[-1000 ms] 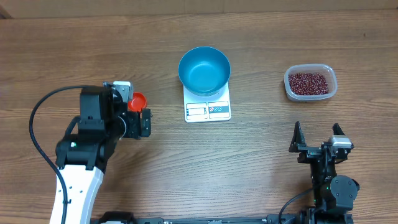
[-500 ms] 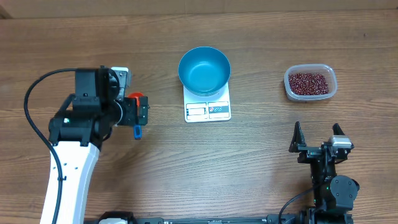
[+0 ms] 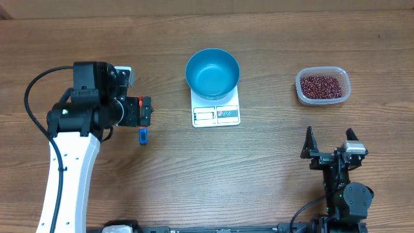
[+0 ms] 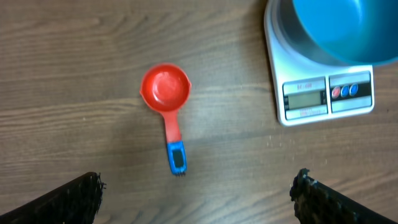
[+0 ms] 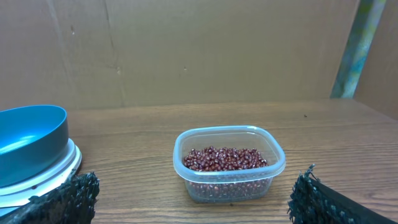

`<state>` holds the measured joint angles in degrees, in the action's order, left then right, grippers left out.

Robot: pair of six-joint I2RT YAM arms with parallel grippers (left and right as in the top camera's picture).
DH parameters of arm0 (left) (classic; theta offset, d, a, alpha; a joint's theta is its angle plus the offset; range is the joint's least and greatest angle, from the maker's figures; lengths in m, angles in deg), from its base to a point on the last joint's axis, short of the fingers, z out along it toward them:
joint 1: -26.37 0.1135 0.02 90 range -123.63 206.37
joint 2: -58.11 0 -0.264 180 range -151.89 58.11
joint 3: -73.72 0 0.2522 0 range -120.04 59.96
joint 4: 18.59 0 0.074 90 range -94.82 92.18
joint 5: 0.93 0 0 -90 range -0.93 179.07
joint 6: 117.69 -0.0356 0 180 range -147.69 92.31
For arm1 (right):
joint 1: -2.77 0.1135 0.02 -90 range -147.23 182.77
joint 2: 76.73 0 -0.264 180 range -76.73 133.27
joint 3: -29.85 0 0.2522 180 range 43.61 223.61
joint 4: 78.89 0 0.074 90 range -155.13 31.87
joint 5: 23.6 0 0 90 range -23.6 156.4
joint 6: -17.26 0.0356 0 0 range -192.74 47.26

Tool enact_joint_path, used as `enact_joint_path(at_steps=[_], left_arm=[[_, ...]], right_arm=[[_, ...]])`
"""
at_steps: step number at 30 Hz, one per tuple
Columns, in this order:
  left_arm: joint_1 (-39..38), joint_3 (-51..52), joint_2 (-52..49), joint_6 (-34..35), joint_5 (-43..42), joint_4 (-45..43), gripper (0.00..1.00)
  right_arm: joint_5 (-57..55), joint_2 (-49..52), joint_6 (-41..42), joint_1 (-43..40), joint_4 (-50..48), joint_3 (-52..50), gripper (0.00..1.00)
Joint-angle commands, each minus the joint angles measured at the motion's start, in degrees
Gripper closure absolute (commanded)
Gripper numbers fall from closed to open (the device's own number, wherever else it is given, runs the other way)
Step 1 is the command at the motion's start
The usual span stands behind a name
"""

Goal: Scoop item into bowl and weigh 150g on scale
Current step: 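Move the left gripper forward over the red scoop, then lower the left gripper and grasp the red scoop's cup rim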

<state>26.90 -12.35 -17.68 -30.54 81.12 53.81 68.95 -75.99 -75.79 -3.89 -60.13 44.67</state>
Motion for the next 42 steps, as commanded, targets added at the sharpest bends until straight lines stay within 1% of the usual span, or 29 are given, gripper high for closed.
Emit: enact_joint_path(at_steps=[1, 11, 20, 30, 42], left_arm=[[0.31, -3.67, -2.38, -2.43, -1.16, 1.66, 0.00], [0.31, -10.60, -6.27, -3.58, -2.69, 5.09, 0.00], [0.31, -13.79, -8.61, -4.02, -2.69, 7.96, 0.00], [0.31, -21.11, -15.87, -4.96, -3.74, 13.60, 0.00], [0.31, -22.10, -19.04, -4.92, -3.65, 14.84, 0.00]], right_arm=[[-0.33, -0.57, -0.04, 0.33, -0.31, -0.59, 0.00], [-0.33, -0.57, -0.04, 0.33, -0.31, -0.59, 0.00], [-0.33, -0.57, -0.04, 0.33, -0.31, -0.59, 0.00], [-0.33, -0.57, -0.04, 0.33, -0.31, -0.59, 0.00], [-0.33, -0.57, -0.04, 0.33, -0.31, -0.59, 0.00]])
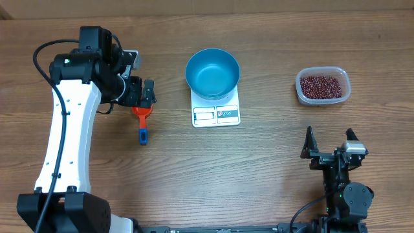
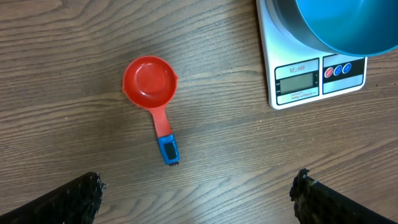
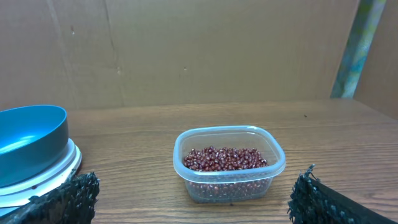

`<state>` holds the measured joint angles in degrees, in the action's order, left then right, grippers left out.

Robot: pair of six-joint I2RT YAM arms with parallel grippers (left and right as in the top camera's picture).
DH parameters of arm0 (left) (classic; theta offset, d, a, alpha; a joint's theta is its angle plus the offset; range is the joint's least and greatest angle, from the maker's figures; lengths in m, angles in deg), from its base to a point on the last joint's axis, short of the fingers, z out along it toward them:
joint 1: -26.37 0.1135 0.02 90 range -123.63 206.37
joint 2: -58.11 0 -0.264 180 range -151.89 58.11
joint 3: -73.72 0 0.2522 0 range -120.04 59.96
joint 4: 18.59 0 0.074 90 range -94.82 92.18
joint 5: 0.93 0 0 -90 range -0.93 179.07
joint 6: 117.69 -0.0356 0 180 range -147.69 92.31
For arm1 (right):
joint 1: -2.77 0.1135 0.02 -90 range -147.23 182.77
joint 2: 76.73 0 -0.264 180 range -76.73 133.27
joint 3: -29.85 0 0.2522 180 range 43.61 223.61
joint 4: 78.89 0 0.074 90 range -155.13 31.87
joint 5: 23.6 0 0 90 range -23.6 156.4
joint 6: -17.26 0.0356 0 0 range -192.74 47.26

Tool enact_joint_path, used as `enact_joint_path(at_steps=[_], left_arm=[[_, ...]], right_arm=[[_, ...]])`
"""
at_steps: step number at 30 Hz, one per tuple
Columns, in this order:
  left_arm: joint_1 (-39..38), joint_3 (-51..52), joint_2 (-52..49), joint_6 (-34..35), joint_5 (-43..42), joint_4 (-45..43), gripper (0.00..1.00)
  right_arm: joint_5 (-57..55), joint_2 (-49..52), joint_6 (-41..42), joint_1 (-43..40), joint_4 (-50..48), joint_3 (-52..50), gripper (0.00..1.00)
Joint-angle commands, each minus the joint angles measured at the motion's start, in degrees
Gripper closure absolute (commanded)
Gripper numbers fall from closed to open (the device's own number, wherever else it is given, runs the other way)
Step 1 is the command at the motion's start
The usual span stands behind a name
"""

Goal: Scoop item into bowl and weigh 150g on scale
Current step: 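Lower the left gripper and grasp the red scoop's cup rim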

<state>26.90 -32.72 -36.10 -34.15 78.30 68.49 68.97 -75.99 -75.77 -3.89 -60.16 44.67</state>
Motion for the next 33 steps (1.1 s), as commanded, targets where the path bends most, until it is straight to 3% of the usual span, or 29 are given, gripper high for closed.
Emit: enact_joint_path(at_steps=[1, 33], left_arm=[[0.31, -1.73, -0.61, -1.31, -0.81, 0.15, 0.01], [0.20, -1.70, -0.61, -1.27, -0.74, -1.46, 0.00]], right_arm=[[-0.35, -0.57, -0.07, 0.33, -0.28, -0.59, 0.00], [-0.35, -0.57, -0.07, 0.33, -0.28, -0.59, 0.00]])
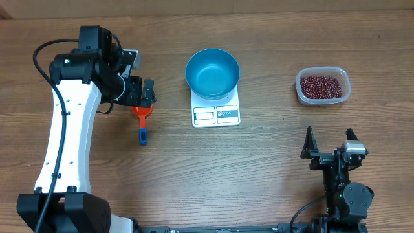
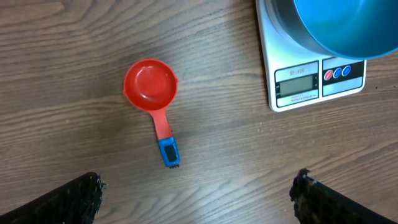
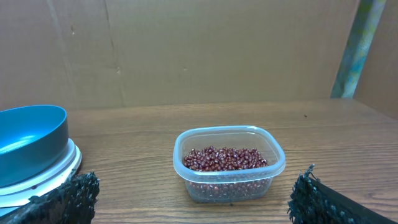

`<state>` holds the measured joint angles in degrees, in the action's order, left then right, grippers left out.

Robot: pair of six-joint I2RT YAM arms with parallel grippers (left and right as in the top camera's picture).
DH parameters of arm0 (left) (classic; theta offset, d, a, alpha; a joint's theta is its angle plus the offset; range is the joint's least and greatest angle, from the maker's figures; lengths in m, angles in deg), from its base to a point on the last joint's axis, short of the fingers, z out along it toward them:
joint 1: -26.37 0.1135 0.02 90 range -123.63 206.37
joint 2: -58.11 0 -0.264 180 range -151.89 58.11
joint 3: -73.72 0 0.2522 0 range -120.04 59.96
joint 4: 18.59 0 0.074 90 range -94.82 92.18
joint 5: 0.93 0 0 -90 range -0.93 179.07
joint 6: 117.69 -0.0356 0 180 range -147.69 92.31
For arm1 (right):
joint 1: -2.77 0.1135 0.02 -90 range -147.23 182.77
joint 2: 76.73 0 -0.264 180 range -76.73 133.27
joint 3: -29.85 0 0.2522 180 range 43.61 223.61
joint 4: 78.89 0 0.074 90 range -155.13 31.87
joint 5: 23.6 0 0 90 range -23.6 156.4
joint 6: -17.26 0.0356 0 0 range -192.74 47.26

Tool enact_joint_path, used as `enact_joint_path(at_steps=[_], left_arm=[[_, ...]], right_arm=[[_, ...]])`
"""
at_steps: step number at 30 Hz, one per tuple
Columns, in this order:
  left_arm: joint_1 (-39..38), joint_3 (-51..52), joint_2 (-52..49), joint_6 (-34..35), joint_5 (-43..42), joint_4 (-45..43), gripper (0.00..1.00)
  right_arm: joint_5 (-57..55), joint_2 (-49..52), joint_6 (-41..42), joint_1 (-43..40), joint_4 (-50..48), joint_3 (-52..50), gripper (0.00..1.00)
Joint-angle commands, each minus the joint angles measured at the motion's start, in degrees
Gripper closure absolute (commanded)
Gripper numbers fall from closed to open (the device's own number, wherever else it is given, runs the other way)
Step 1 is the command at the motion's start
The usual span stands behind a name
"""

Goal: Scoop item into bowl and weigh 150g on scale
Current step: 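Lower the left gripper and grasp the red scoop's cup rim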

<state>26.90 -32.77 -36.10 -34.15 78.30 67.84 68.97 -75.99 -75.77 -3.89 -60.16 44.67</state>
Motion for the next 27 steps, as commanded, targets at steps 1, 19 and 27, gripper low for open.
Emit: enact_joint_path(at_steps=[1, 19, 27], left_arm=[[0.20, -1.66, -0.61, -1.27, -0.74, -1.05, 0.00], [0.20, -1.53, -0.63, -1.29, -0.57, -3.78, 0.00], [0.20, -1.49, -1.05, -1.25, 3.85, -3.10, 0.00]], right_arm=[[-0.35, -0.57, -0.07, 0.33, -0.28, -0.59, 0.00], [-0.35, -0.57, -0.07, 0.33, -0.28, -0.59, 0.00], [-0.35, -0.57, -0.07, 0.33, -0.28, -0.59, 0.00]])
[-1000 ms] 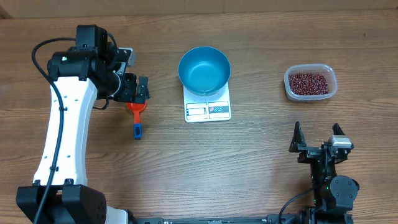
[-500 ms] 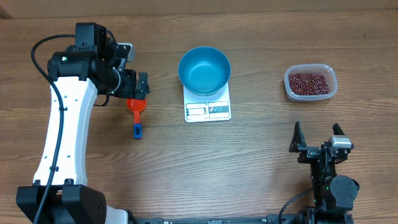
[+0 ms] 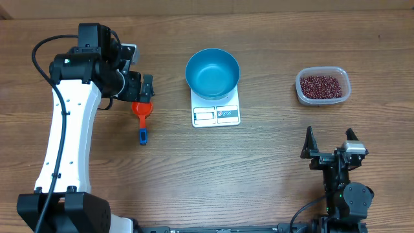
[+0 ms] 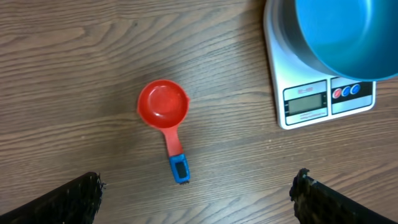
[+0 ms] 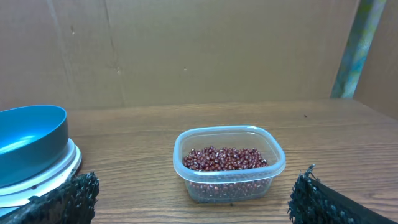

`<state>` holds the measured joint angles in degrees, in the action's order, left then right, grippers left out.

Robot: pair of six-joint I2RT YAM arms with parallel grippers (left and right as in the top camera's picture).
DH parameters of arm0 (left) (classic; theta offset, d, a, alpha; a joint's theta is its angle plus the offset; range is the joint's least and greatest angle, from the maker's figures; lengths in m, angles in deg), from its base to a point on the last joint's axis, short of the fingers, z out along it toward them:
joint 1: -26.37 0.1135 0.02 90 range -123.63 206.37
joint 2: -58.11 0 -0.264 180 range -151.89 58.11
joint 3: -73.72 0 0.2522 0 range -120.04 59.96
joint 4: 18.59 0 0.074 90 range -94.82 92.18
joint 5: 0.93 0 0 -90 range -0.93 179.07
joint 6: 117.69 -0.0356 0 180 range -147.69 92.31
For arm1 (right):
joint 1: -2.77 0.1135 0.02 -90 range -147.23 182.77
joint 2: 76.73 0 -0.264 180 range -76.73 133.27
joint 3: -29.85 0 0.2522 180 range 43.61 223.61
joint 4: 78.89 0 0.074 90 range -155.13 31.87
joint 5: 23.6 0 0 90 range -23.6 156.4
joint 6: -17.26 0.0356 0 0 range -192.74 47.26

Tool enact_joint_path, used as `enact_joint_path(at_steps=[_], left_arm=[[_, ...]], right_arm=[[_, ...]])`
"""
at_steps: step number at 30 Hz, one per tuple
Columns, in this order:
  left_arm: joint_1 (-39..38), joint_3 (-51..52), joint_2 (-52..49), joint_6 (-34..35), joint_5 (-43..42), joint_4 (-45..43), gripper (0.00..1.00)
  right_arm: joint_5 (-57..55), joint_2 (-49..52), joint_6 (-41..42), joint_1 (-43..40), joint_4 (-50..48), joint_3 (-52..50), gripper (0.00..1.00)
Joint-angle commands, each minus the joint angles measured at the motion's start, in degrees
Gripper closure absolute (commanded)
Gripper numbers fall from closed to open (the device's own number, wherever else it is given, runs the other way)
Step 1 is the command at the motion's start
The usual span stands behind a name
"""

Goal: Scoop item into bowl and weigh 150g on scale
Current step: 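Lower the left gripper and grasp the red scoop's cup rim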

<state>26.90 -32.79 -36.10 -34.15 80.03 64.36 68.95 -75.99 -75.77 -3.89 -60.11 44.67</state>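
A red scoop with a blue handle tip [image 4: 168,118] lies flat on the table, also visible under the left arm [image 3: 141,118]. My left gripper [image 3: 137,88] hovers above its cup, open and empty [image 4: 196,199]. The empty blue bowl [image 3: 212,72] sits on the white scale [image 3: 216,114], whose display [image 4: 305,102] shows in the left wrist view. A clear tub of red beans [image 3: 322,86] stands at the right, seen also ahead of my right gripper [image 5: 224,162]. The right gripper [image 3: 331,144] rests open near the front right edge [image 5: 194,199].
The wooden table [image 3: 259,168] spreads around everything. A cardboard wall [image 5: 186,50] rises behind the table. The left arm's white link [image 3: 61,149] runs down the left side.
My left gripper has shifted slightly toward the back of the table; the scoop now sits lower and further right in its wrist view. The right arm has not moved.
My left gripper was open to the left of the scoop, low on the table's left side. Then it stood further back, over the scoop's cup, and stayed there. Now it has edged a little further back. Scoop, bowl, scale and bean tub have kept their places.
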Motion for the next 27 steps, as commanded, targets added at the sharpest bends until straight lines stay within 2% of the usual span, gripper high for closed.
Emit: enact_joint_path(at_steps=[1, 4, 11, 22, 27], left_arm=[[0.20, -1.40, -1.05, -1.25, 2.14, 0.66, 0.00], [0.20, -0.74, -1.05, -1.25, 2.64, 1.07, 0.00], [0.20, 5.09, -1.05, -1.25, 9.51, -0.92, 0.00], [0.20, 5.77, -1.40, -0.76, 8.74, -2.34, 0.01], [0.20, 5.77, -4.57, -0.81, 6.08, -3.32, 0.00]], right_arm=[[-0.33, -0.57, -0.07, 0.33, -0.33, -0.59, 0.00], [-0.33, -0.57, -0.07, 0.33, -0.33, -0.59, 0.00], [-0.33, -0.57, -0.07, 0.33, -0.33, -0.59, 0.00], [-0.33, -0.57, -0.07, 0.33, -0.33, -0.59, 0.00], [-0.33, -0.57, -0.07, 0.33, -0.33, -0.59, 0.00]])
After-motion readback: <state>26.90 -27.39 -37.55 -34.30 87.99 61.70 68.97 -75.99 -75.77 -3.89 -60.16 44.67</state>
